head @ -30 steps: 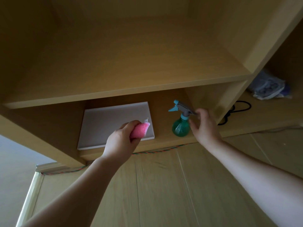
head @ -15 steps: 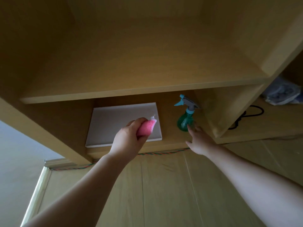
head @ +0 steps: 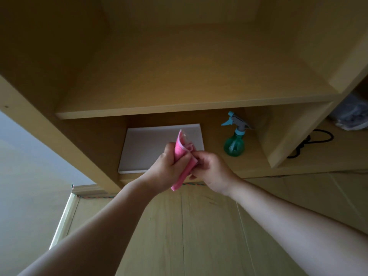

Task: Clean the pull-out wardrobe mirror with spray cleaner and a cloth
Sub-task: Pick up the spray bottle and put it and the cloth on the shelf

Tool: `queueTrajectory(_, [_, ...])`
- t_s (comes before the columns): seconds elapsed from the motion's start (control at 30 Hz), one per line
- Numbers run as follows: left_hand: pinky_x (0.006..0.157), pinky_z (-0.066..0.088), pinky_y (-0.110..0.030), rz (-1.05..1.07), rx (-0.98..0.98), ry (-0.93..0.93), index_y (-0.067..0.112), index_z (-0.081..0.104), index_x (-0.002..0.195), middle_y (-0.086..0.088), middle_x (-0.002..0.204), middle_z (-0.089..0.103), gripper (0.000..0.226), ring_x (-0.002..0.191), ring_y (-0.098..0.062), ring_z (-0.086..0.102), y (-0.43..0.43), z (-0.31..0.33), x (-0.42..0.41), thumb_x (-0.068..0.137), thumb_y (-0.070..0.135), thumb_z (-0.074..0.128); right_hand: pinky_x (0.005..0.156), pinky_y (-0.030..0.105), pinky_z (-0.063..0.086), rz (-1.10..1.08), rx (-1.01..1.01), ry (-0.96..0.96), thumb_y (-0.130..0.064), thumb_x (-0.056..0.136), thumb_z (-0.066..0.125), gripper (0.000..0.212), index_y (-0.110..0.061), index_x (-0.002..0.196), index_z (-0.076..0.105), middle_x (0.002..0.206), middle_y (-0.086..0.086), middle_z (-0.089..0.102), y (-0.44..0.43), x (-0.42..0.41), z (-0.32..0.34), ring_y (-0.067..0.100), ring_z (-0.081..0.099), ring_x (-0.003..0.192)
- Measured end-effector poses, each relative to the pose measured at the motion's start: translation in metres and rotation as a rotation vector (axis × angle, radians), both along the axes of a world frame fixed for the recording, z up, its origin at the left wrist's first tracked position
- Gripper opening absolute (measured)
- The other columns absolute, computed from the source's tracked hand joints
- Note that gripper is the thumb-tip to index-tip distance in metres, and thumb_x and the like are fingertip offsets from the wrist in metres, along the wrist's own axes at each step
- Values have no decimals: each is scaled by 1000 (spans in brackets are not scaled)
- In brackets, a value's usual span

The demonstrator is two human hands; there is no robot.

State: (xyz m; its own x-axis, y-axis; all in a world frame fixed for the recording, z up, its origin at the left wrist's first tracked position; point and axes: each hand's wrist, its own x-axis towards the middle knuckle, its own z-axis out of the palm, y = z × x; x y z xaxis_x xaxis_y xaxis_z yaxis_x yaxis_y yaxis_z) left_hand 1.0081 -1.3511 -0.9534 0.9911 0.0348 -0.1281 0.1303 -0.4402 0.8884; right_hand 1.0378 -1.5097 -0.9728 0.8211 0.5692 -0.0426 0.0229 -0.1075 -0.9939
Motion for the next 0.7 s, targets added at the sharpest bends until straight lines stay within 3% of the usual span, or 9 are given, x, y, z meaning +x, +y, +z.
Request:
queueTrajectory(0.1, [82, 58, -39, -43, -11, 59, 18, 52, 114, -7, 105, 67, 58, 91, -17, 68, 8, 2, -4, 75, 59, 67, 74, 34, 57, -32, 63, 62, 5, 87, 62, 18, -4, 102, 68, 94, 14, 69, 1, -4, 4, 27, 68, 87])
queueTrajectory(0.17, [80, 57, -20, -90, -18, 87, 18, 46, 125, 2, 114, 63, 67, 98, -7, 65, 12, 4, -8, 71, 31, 83, 80, 34, 57, -52, 67, 76, 3, 85, 64, 16, -3, 100, 67, 97, 17, 67, 3, -4, 6, 30, 66, 91])
queueTrajectory(0.23, [76, 54, -12, -92, -27, 68, 18, 40, 135, 10, 115, 61, 79, 101, -3, 63, 14, 6, -12, 70, 9, 84, 81, 35, 57, -58, 82, 124, 1, 86, 64, 10, -2, 96, 63, 98, 18, 65, 5, -5, 7, 30, 66, 92])
queueTrajectory(0.4, [64, 50, -11, 86, 56, -10, 21, 52, 130, 9, 101, 66, 35, 88, -3, 65, 23, -1, -13, 95, 16, 54, 75, 31, 59, -148, 61, 233, 4, 92, 52, 11, -4, 86, 51, 87, 17, 58, 12, -2, 2, 27, 64, 82])
queueTrajectory(0.47, [58, 46, -14, 150, 99, -6, 21, 56, 126, 2, 100, 69, 29, 77, -4, 63, 27, -8, -13, 98, 18, 49, 75, 33, 58, -213, 34, 251, 5, 92, 49, 13, -5, 85, 50, 89, 16, 59, 16, 1, -4, 30, 63, 86])
queueTrajectory(0.53, [47, 40, -15, 192, 92, 16, 20, 55, 130, -3, 97, 70, 33, 57, -1, 57, 33, -19, -13, 98, 18, 47, 75, 33, 59, -279, -20, 232, 3, 93, 50, 12, -8, 95, 53, 99, 15, 63, 18, 5, -10, 31, 66, 93])
queueTrajectory(0.6, [40, 37, -17, 256, 71, 50, 22, 51, 135, -5, 94, 70, 38, 43, -1, 51, 41, -28, -10, 98, 15, 45, 71, 34, 60, -316, -79, 199, 2, 94, 49, 32, -20, 117, 53, 111, 10, 61, 22, 12, -17, 25, 68, 92])
queueTrajectory(0.7, [39, 37, -21, 352, 14, 56, 23, 50, 135, -1, 85, 69, 38, 42, -5, 50, 55, -42, 1, 98, 15, 45, 70, 49, 59, -304, -141, 127, 3, 95, 45, 62, -37, 142, 39, 122, 3, 56, 32, 25, -27, 27, 67, 81])
